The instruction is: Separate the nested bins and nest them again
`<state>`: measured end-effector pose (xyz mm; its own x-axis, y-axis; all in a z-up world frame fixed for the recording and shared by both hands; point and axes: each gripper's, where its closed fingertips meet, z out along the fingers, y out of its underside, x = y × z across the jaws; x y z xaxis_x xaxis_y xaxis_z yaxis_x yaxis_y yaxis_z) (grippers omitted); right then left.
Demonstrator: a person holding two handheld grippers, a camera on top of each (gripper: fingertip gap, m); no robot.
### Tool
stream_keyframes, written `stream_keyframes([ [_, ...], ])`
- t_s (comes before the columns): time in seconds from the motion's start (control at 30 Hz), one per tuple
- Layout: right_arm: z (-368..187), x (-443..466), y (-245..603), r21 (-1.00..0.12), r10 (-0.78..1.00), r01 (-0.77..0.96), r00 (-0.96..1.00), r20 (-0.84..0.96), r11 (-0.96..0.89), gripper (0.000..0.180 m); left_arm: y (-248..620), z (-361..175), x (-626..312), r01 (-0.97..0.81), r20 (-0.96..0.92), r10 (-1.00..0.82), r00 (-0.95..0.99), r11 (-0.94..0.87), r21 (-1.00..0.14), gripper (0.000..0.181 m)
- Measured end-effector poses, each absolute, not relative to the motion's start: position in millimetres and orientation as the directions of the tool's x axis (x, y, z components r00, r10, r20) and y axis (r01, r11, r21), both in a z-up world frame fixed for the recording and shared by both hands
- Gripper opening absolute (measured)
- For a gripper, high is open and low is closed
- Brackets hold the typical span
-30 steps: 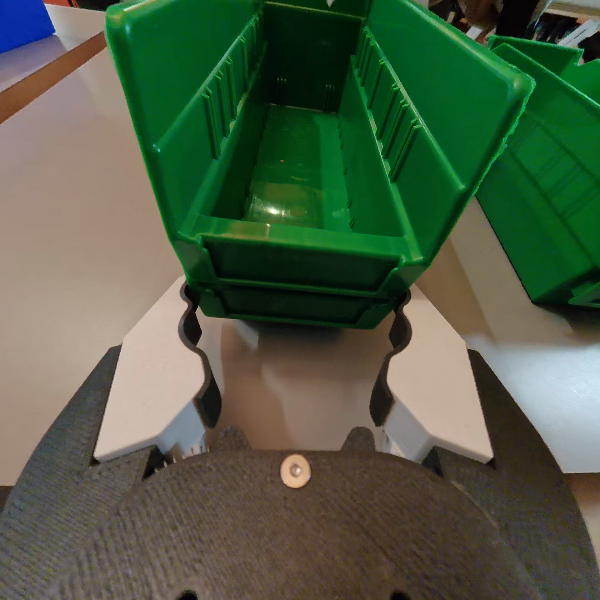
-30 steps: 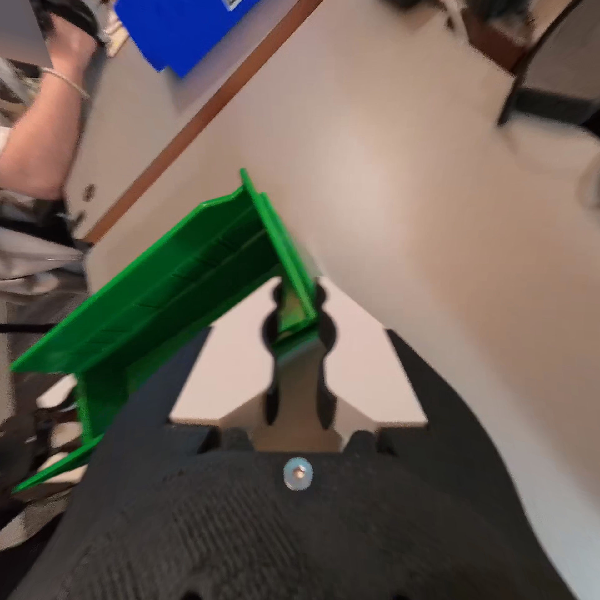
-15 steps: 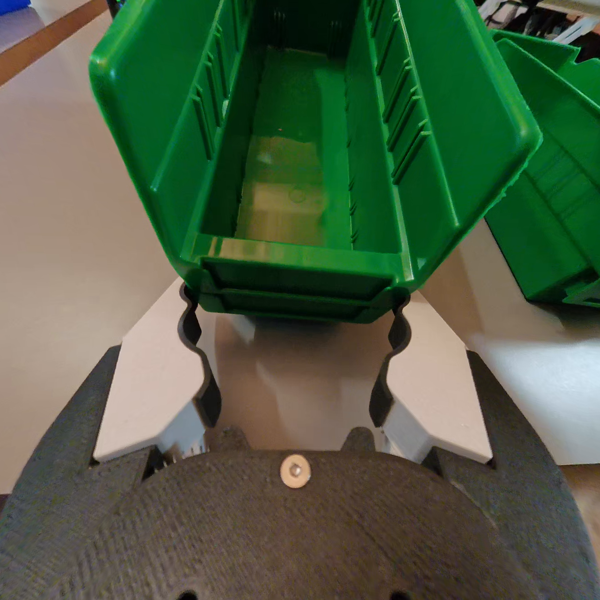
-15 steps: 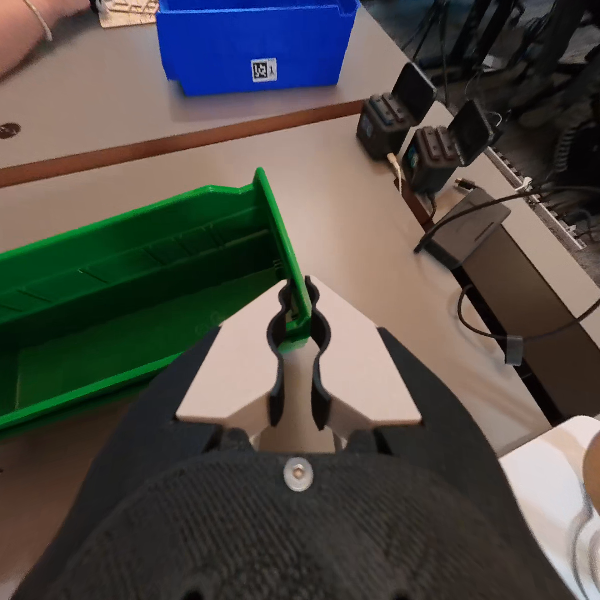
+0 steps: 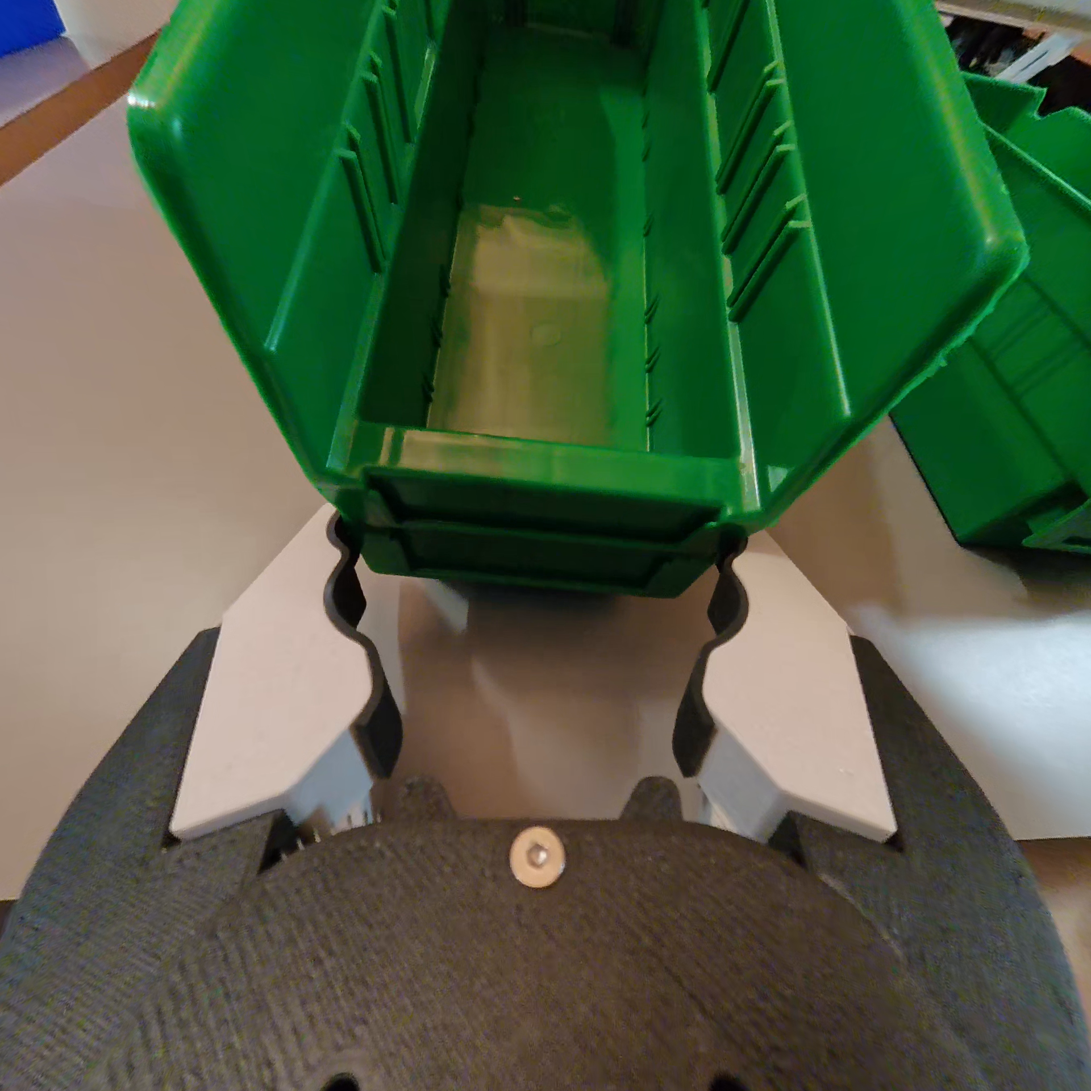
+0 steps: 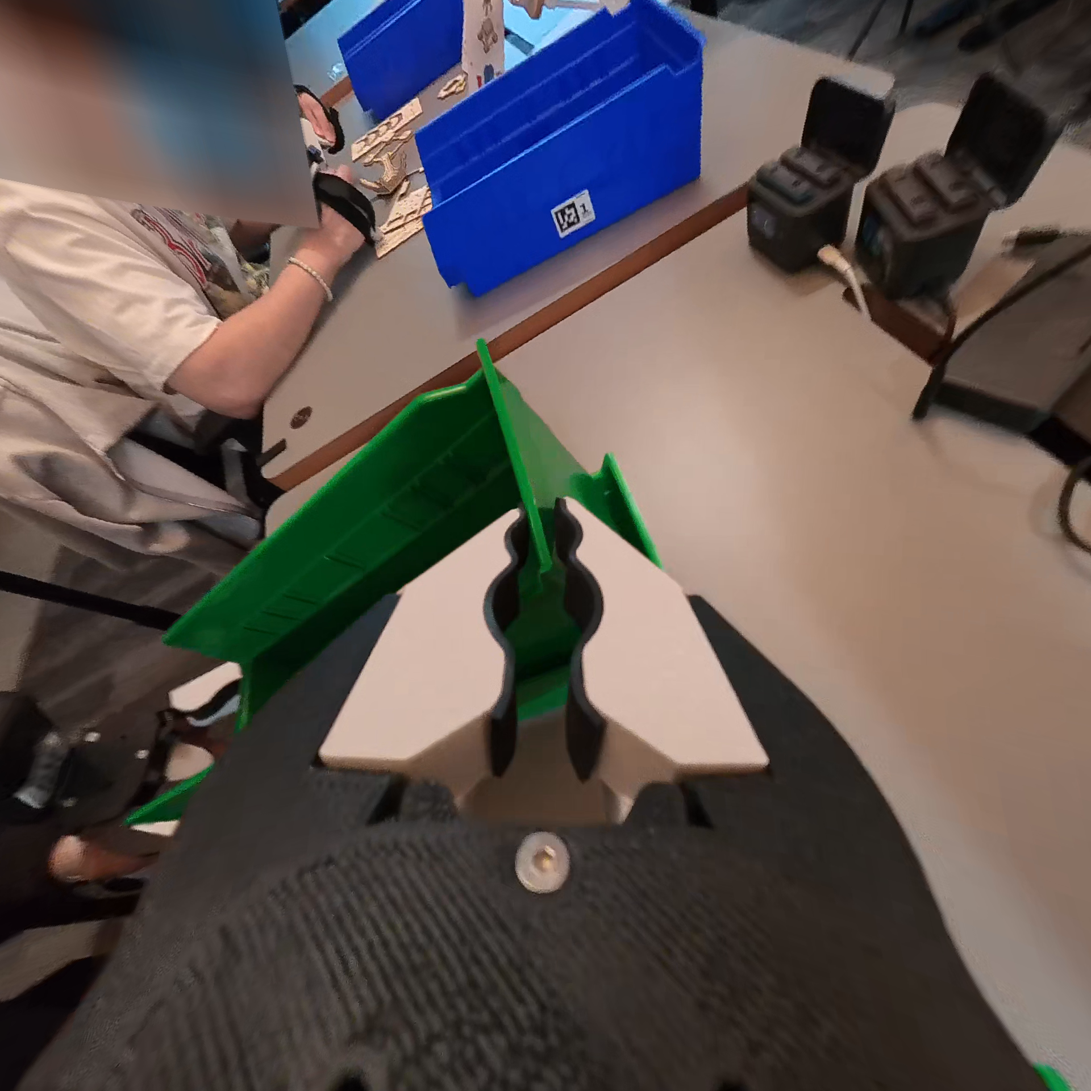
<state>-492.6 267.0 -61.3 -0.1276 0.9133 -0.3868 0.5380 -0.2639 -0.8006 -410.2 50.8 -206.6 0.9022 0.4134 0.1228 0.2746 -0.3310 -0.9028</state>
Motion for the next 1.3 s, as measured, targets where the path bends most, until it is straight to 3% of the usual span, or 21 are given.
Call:
stream_keyframes([
  [0.53,-45,-497,266,-0.778,0.865,0.504,-0.109,-0.489,-0.376,0.007,34,-189,-402,0.335,0.207,0.417,0.885,-0.262,-0.905,0.131],
  [0.77,-51,-501,262,-0.771,0.857,0.506,-0.111,-0.503,-0.387,0.007,40,-160,-398,0.153,0.072,0.348,0.935,-0.211,-0.966,0.132],
  [0.87,-53,-501,264,-0.767,0.856,0.507,-0.103,-0.507,-0.393,0.007,41,-154,-396,0.117,0.042,0.338,0.94,-0.205,-0.972,0.13],
  [1.03,-46,-499,262,-0.773,0.85,0.495,-0.119,-0.513,-0.397,0.007,32,-130,-389,0.092,0.055,0.325,0.944,-0.101,-0.991,0.11],
  [1.3,-16,-492,251,-0.802,0.847,0.46,-0.173,-0.503,-0.382,0.006,21,-86,-378,0.04,0.04,0.326,0.945,0.009,-0.999,0.11],
])
